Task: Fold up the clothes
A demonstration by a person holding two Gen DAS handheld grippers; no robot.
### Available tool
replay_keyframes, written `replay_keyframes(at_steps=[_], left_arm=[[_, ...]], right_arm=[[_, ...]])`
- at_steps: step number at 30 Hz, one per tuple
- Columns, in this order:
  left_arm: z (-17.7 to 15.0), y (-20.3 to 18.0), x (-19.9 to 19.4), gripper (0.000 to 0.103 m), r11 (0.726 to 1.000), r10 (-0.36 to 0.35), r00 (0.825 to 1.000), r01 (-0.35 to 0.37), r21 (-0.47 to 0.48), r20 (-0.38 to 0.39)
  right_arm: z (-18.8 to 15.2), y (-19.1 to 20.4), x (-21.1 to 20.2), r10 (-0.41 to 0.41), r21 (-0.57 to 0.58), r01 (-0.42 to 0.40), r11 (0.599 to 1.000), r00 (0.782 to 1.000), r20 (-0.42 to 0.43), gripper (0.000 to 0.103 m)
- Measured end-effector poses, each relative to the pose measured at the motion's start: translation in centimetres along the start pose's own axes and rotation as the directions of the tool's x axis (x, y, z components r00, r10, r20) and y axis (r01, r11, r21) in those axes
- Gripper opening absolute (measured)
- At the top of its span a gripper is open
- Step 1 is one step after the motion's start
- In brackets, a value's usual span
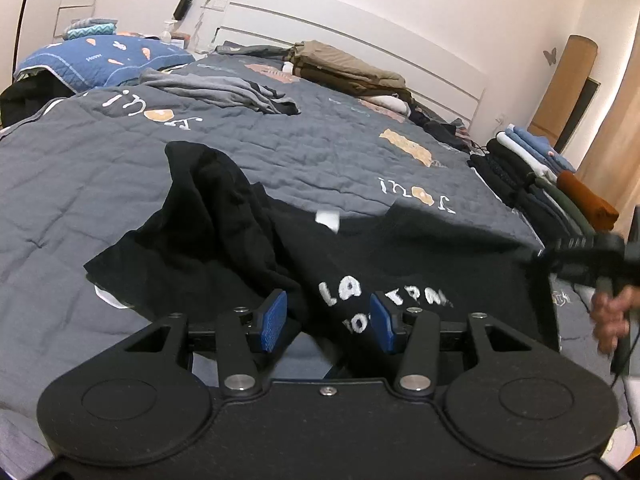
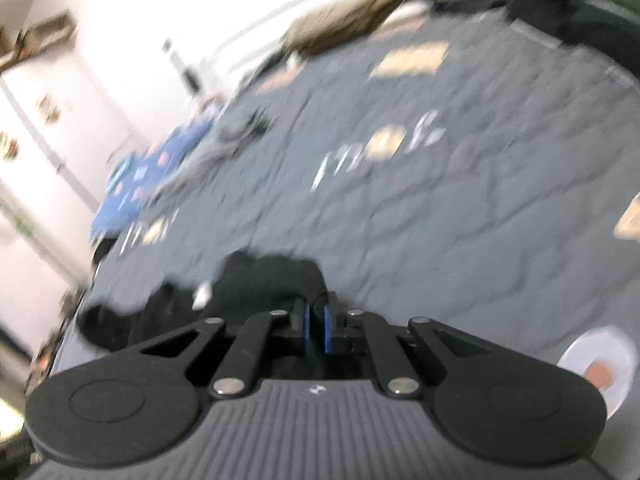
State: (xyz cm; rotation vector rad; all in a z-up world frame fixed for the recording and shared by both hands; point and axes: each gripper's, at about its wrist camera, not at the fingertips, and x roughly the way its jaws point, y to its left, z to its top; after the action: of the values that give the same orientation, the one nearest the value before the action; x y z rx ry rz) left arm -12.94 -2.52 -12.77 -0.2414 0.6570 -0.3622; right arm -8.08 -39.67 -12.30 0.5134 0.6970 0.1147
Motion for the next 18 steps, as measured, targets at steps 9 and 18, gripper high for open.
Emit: replay_keyframes(at_steps=[9,18], left_arm=[[-0.1,0.1,0.3,0.046,1.000,-0.008,1.000,0.008,0.017,-0.010],[-0.5,0.0,0.6,0.054,0.999,-0.012,0.999,0.014,0.041,-0.046]], right_arm=[[2.8,-3.2,-0.3,-0.179,0.045,0.174,0.984,0.956,0.231,0.004],[3.0,-5.4,2.6,-0.241,0.034,0.238,0.971,0.963,0.125,0.008]])
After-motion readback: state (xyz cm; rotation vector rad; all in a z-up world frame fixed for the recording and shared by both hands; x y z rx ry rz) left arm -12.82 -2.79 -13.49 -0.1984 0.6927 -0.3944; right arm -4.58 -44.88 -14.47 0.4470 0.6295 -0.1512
